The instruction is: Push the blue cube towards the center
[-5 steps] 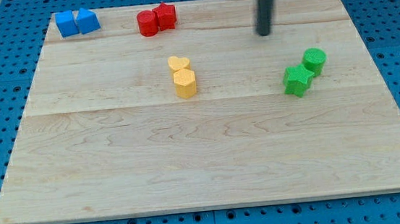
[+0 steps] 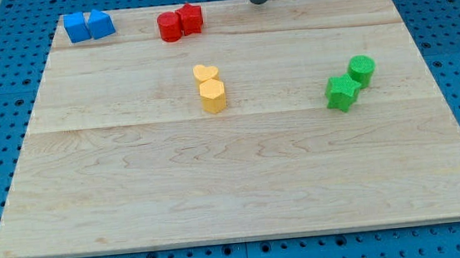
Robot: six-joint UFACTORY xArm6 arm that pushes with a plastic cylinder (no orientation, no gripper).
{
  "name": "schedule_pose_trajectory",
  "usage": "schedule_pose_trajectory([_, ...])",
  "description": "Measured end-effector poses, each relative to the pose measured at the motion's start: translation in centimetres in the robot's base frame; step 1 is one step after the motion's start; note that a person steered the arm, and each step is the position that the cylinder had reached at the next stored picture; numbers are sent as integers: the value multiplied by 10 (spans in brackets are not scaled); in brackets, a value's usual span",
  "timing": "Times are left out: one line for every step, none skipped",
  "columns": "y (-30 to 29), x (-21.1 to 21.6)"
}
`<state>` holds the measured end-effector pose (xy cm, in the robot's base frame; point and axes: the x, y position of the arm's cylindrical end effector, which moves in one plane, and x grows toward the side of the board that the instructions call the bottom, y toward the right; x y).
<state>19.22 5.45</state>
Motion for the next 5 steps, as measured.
schedule_pose_trajectory([-27, 1])
schedule_pose_trajectory([-51, 1])
schedule_pose_trajectory([-89, 1])
schedule_pose_trajectory([-135, -1])
schedule_pose_trajectory([-135, -1])
